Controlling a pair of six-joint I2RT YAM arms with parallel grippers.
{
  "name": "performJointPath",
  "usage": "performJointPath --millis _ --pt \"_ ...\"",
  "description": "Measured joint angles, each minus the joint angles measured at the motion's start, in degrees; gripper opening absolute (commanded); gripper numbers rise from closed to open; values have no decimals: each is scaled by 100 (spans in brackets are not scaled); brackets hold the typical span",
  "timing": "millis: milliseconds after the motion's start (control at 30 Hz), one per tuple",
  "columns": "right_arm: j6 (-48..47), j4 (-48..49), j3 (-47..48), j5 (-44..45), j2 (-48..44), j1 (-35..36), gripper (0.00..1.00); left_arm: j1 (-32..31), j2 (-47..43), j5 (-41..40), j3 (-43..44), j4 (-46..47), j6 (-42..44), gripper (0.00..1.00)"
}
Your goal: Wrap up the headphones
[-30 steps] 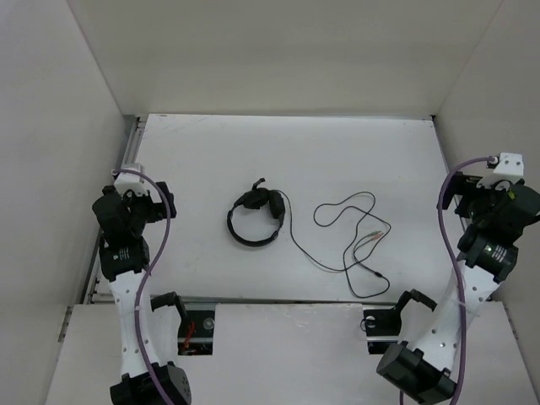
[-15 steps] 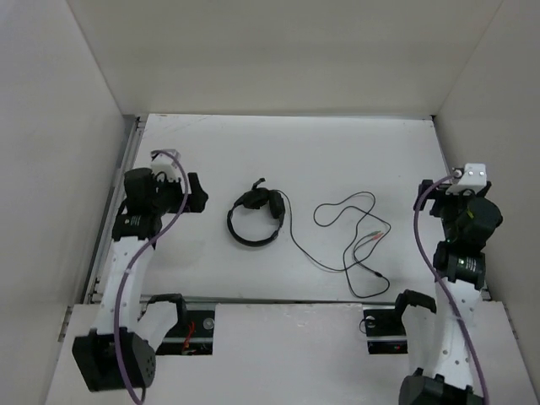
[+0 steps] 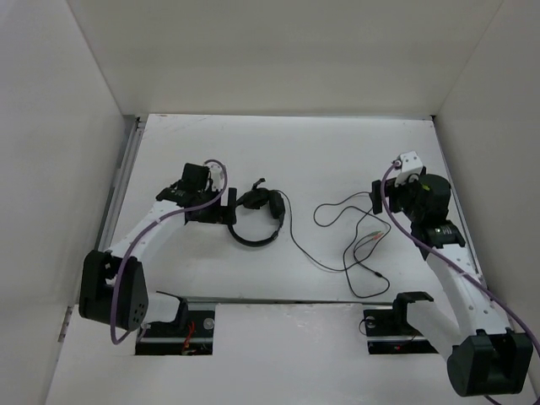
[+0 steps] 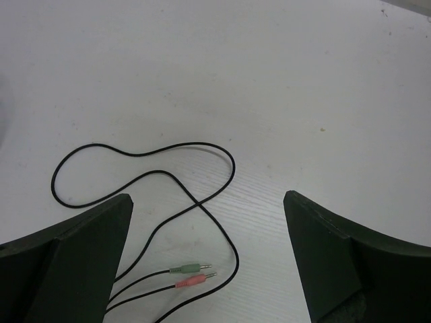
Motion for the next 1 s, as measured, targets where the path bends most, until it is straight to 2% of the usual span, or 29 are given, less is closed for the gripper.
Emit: performJointPath --millis 233,367,500,633,733,767,833,1000 --pt "7 205 2 2 44 20 100 -540 737 -323 76 -96 -658 91" --pt "31 247 24 2 118 20 100 -741 1241 -365 205 -162 -1178 84" --pt "138 254 107 -4 164 20 100 -879 1502 -540 210 -214 -1665 68" --pt "208 295 146 -26 203 7 100 -933 1635 -750 186 -240 -2100 39" --pt "254 308 149 -42 245 -46 100 -992 1652 -817 103 -153 -2365 12" --pt "267 315 149 -46 251 -68 100 -1001 1648 -879 83 -111 -2481 6" --pt "297 337 149 -46 260 -127 100 -994 1648 -931 74 13 -2577 1" --pt "304 334 153 -57 264 -201 100 -804 1779 -1167 278 -70 -2369 0"
